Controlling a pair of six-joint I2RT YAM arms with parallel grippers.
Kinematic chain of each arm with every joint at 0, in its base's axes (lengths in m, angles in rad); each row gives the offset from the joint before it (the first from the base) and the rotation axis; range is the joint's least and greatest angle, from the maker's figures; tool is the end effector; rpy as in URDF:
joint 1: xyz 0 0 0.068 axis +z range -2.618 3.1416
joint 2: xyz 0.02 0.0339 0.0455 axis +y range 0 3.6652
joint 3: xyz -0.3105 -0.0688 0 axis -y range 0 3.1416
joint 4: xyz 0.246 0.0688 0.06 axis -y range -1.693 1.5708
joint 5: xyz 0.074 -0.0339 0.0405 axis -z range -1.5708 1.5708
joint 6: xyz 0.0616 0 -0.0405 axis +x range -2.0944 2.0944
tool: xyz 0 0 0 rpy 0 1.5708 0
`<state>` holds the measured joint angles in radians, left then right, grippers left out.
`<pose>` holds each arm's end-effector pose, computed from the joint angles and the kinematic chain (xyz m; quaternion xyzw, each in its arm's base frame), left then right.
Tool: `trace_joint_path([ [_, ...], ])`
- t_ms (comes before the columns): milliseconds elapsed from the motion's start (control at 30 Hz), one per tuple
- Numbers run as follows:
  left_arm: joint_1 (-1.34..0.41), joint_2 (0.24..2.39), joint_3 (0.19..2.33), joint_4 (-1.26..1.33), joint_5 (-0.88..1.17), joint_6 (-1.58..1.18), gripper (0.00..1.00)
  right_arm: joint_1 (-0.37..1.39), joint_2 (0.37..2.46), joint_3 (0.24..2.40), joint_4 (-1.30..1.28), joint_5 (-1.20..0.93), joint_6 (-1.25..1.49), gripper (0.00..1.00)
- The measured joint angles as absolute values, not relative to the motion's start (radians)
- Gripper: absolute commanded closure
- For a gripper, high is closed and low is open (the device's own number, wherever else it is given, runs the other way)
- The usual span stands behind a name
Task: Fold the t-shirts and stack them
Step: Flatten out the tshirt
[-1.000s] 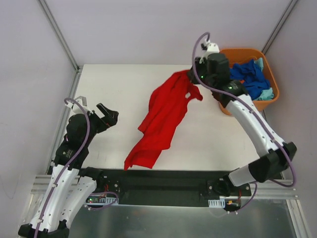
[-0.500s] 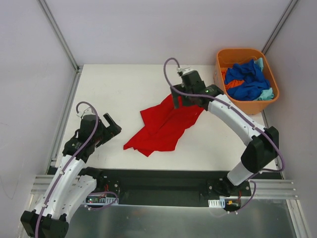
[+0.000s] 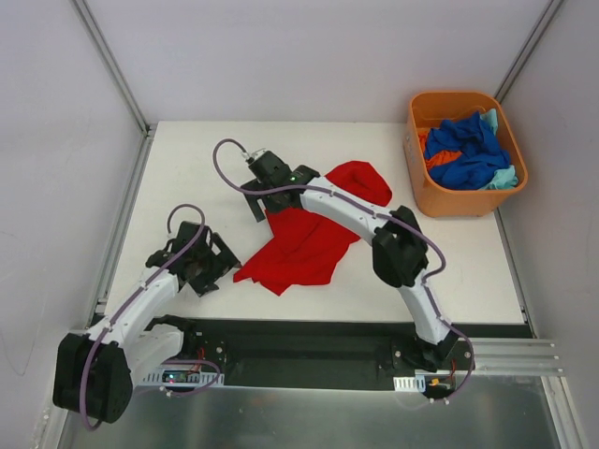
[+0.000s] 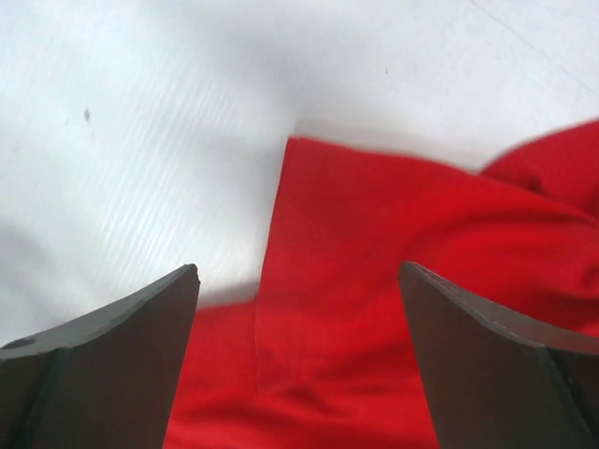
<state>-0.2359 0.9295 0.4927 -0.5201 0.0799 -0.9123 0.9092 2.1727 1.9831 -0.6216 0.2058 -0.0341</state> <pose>0.1549 -0.0423 0.2019 -0.3046 0.9025 -0.1959 0.2328 0.3424 0.4193 0.2846 -0.3858 0.8403 0.0698 0.3745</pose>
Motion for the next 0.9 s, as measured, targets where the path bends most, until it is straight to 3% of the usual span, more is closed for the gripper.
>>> trace_joint_path([
  [100,-0.236,1.001,0.484,-0.438,0.129,-0.933,0.17,0.903,2.287,2.094,-0.627,0.208,-0.054,0.11],
  [333,-0.251,1.142,0.484,-0.303,0.213,-0.958,0.41,0.898,2.448,2.209,-0.595,0.210,-0.141,0.18],
  [433,-0.263,1.168,0.484,-0.271,0.230,-0.961,0.67,0.898,2.487,2.216,-0.586,0.213,-0.167,0.30],
  [467,-0.269,1.175,0.484,-0.262,0.232,-0.958,0.81,0.898,2.502,2.216,-0.587,0.214,-0.174,0.40],
  [533,-0.270,1.193,0.484,-0.258,0.231,-0.959,0.96,0.898,2.510,2.222,-0.572,0.217,-0.184,0.51],
  [567,-0.270,1.199,0.484,-0.258,0.231,-0.961,1.00,0.898,2.510,2.222,-0.572,0.221,-0.186,0.63],
  [700,-0.270,1.206,0.489,-0.252,0.231,-0.949,1.00,0.896,2.513,2.218,-0.571,0.237,-0.197,0.88],
  [733,-0.270,1.205,0.494,-0.252,0.230,-0.945,1.00,0.895,2.513,2.217,-0.571,0.243,-0.200,0.99],
  [900,-0.270,1.150,0.539,-0.268,0.222,-0.905,1.00,0.888,2.475,2.181,-0.558,0.306,-0.248,0.99],
])
